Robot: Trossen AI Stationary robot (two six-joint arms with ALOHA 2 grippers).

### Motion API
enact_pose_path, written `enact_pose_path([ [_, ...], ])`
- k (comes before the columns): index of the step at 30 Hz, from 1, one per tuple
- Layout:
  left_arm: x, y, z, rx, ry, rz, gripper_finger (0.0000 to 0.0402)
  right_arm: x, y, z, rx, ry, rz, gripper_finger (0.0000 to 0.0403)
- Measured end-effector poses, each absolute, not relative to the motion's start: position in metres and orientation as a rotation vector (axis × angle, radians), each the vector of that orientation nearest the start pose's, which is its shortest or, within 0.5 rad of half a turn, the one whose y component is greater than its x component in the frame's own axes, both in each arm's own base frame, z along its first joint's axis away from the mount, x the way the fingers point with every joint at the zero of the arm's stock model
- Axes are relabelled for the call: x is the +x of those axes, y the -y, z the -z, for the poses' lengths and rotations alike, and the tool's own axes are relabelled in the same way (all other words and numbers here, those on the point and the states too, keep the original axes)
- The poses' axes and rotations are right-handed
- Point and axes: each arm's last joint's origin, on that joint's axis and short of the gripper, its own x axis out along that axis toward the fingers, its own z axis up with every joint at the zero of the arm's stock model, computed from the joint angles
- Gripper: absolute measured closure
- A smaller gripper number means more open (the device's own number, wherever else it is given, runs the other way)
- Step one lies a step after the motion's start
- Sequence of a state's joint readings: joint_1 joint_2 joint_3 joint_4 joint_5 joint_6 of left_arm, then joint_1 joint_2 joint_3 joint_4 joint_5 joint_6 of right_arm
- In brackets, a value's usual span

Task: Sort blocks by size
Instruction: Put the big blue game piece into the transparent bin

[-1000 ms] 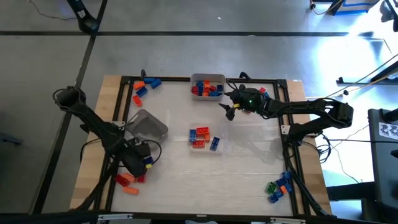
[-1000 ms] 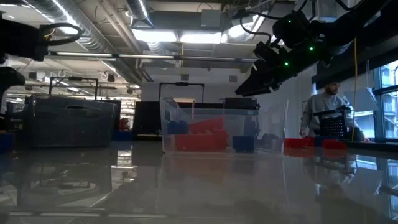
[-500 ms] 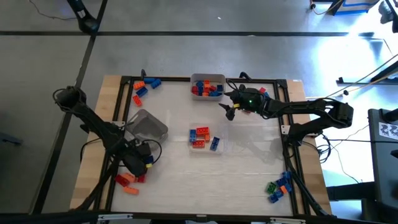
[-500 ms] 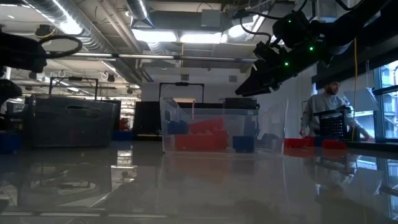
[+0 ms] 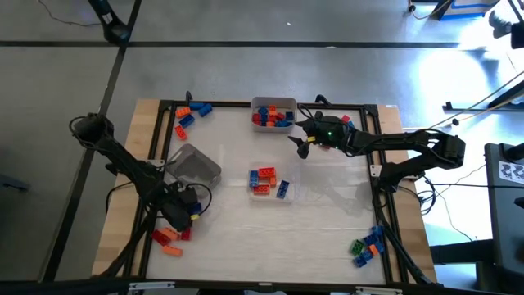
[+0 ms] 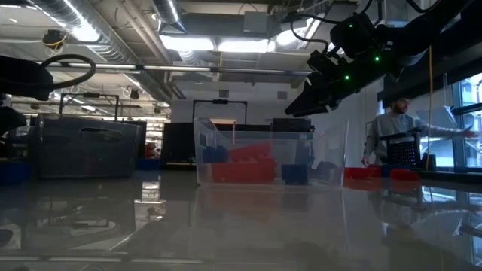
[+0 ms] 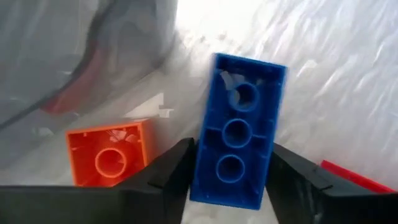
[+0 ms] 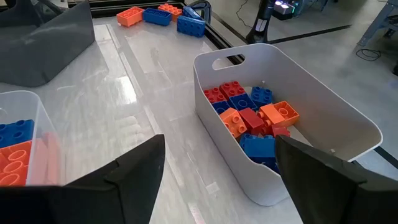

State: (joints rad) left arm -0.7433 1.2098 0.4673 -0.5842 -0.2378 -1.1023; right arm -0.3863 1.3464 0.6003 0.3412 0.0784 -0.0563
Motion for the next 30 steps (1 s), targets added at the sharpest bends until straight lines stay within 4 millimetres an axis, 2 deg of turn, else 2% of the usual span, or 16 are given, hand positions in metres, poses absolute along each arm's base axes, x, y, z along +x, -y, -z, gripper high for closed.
enact_pose_path([
  [4,0.132,0.111,-0.137,-0.331,-1.205,-0.246,0.0276,0.25,0.104,-0.201,0.008,-0.416,0.447,0.0103],
  [6,0.135,0.114,-0.142,-0.343,-1.19,-0.221,0.0279,0.25,0.104,-0.201,0.008,-0.416,0.447,0.0103],
  [10,0.146,0.122,-0.17,-0.377,-1.105,-0.126,0.0272,0.25,0.104,-0.201,0.008,-0.416,0.447,0.0103],
  [14,0.16,0.121,-0.204,-0.386,-0.956,-0.093,0.0259,0.25,0.104,-0.201,0.008,-0.416,0.446,0.0103],
  [18,0.172,0.111,-0.23,-0.264,-0.798,-0.118,0.0263,0.25,0.104,-0.201,0.008,-0.416,0.446,0.0103],
  [25,0.201,0.084,-0.239,-0.103,-0.642,-0.183,0.0259,0.25,0.104,-0.201,0.008,-0.416,0.447,0.0103],
  [30,0.225,0.064,-0.236,-0.043,-0.61,-0.203,0.0258,0.25,0.104,-0.201,0.008,-0.416,0.447,0.0103],
])
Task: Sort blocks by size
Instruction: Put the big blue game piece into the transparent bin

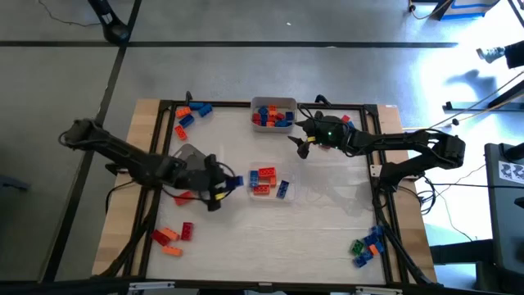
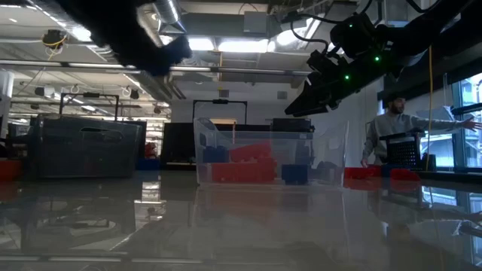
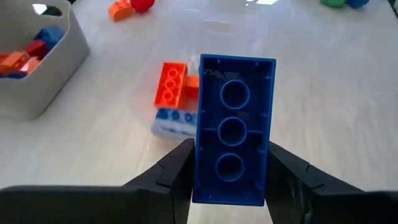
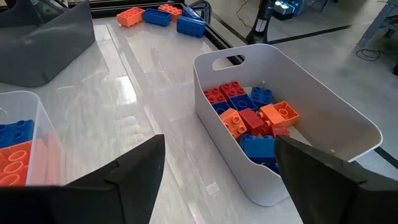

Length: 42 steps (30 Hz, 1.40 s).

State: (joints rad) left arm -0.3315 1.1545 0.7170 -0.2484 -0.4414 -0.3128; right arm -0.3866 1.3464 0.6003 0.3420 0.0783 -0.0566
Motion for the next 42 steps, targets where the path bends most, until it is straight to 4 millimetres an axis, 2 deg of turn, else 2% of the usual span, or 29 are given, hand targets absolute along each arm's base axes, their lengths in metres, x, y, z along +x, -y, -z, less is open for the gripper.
enact_pose_path([
  [12,0.29,0.026,-0.2,-0.004,-0.525,-0.062,0.0259,0.25,0.104,-0.2,0.016,-0.417,0.448,0.0103],
  [18,0.305,0.013,-0.173,-0.013,-0.565,-0.08,0.0252,0.25,0.104,-0.2,0.015,-0.416,0.448,0.0103],
  [22,0.311,0.006,-0.163,-0.009,-0.567,-0.098,0.0236,0.25,0.104,-0.2,0.009,-0.417,0.447,0.0103],
  [27,0.312,-0.001,-0.161,-0.019,-0.566,-0.111,0.0204,0.25,0.104,-0.201,0.008,-0.416,0.446,0.0103],
  [31,0.31,-0.004,-0.168,-0.028,-0.549,-0.122,0.0183,0.249,0.105,-0.2,0.03,-0.418,0.479,0.0103],
  [35,0.299,-0.003,-0.186,-0.018,-0.555,-0.117,0.0179,0.243,0.11,-0.203,0.07,-0.475,0.645,0.0103],
  [39,0.281,-0.001,-0.197,0.005,-0.614,-0.148,0.0179,0.235,0.124,-0.222,0.105,-0.608,0.866,0.0103],
  [42,0.267,0.002,-0.197,0.002,-0.607,-0.18,0.0179,0.225,0.139,-0.238,0.167,-0.734,0.965,0.0103],
])
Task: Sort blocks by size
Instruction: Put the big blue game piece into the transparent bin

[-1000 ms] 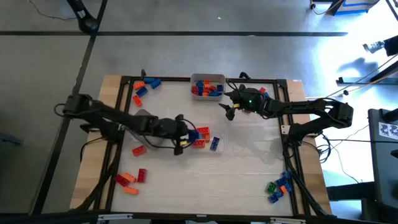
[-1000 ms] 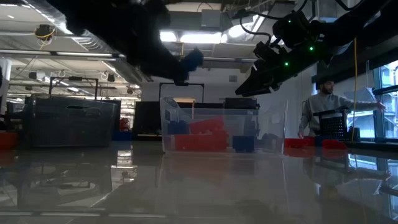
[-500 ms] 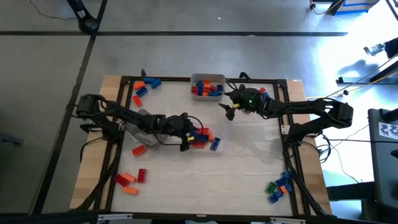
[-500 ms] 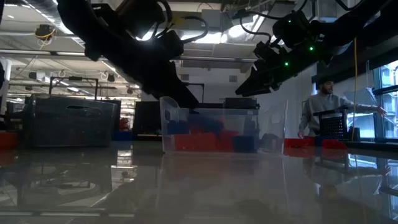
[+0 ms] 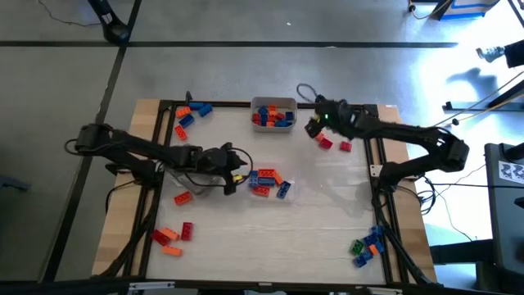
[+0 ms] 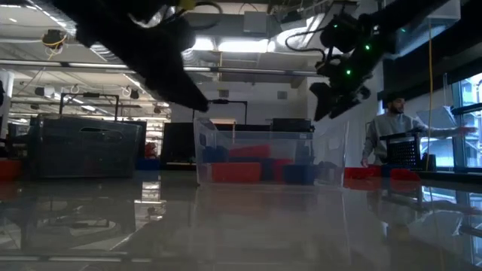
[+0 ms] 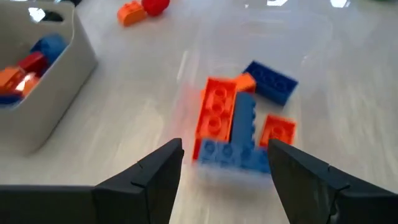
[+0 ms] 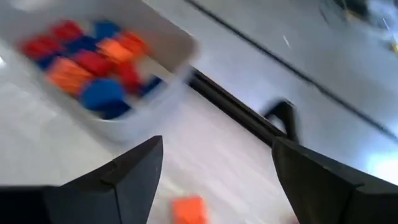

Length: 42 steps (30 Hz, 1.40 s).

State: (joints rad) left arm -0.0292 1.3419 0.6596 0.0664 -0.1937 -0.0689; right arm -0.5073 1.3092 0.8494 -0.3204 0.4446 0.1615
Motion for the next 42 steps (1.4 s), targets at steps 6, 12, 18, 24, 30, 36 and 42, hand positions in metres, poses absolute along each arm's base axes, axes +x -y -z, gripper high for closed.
enact_pose_path([
  [6,0.252,0.009,-0.186,-0.046,-0.567,-0.174,0.0179,0.194,0.175,-0.246,0.392,-0.927,1.103,0.0103],
  [12,0.251,0.016,-0.185,-0.037,-0.567,-0.148,0.0179,0.171,0.198,-0.222,0.608,-1.078,1.128,0.0103],
  [18,0.251,0.019,-0.186,-0.013,-0.552,-0.13,0.0179,0.163,0.212,-0.197,0.698,-1.203,1.184,0.0103],
  [24,0.251,0.019,-0.186,-0.013,-0.552,-0.131,0.0179,0.155,0.227,-0.172,0.754,-1.303,1.242,0.0103],
  [30,0.251,0.019,-0.186,-0.013,-0.553,-0.13,0.0179,0.151,0.235,-0.163,0.772,-1.337,1.297,0.0103],
  [36,0.251,0.019,-0.186,-0.013,-0.551,-0.13,0.0179,0.151,0.233,-0.161,0.836,-1.338,1.261,0.0103],
  [42,0.251,0.019,-0.186,-0.014,-0.554,-0.131,0.0179,0.15,0.23,-0.157,0.866,-1.331,1.24,0.0112],
])
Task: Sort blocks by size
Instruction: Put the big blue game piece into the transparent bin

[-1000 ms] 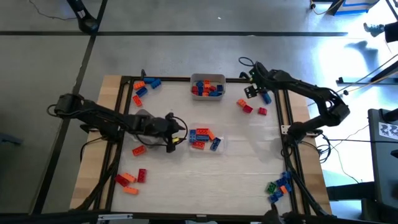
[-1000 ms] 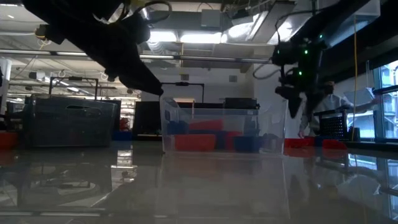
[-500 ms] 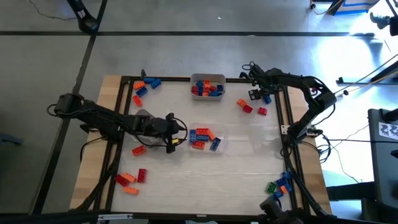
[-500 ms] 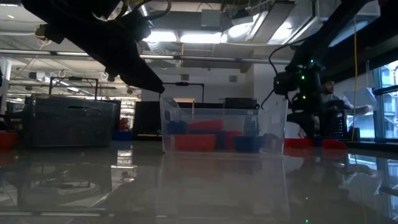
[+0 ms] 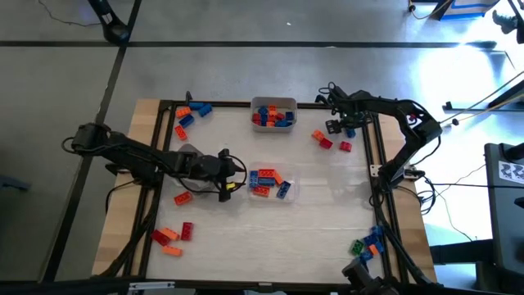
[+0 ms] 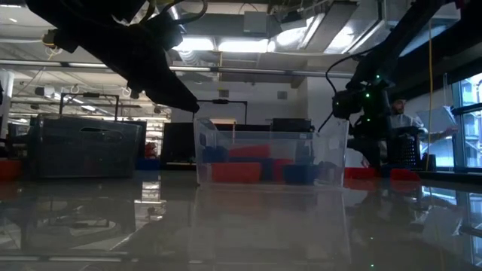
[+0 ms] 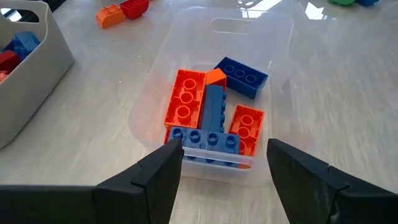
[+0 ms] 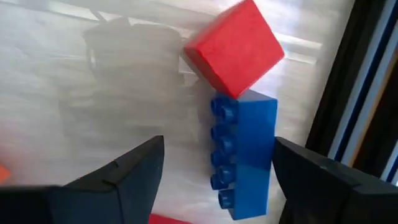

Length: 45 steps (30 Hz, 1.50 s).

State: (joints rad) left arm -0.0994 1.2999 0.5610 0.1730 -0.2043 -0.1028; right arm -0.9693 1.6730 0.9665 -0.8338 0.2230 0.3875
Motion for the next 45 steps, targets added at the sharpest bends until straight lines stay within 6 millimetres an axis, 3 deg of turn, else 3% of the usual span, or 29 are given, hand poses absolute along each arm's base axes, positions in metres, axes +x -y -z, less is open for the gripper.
enact_pose_path([
  [16,0.251,0.019,-0.186,-0.016,-0.553,-0.131,0.0179,0.152,0.23,-0.157,0.885,-1.326,1.181,0.0272],
  [29,0.251,0.019,-0.186,-0.016,-0.553,-0.131,0.0179,0.162,0.224,-0.158,0.791,-1.363,1.091,0.0287],
  [37,0.252,0.019,-0.186,-0.017,-0.55,-0.131,0.0179,0.178,0.198,-0.194,0.668,-1.246,1.004,0.0288],
  [45,0.252,0.019,-0.186,-0.028,-0.548,-0.136,0.0179,0.205,0.149,-0.238,0.513,-1.029,0.783,0.0288],
])
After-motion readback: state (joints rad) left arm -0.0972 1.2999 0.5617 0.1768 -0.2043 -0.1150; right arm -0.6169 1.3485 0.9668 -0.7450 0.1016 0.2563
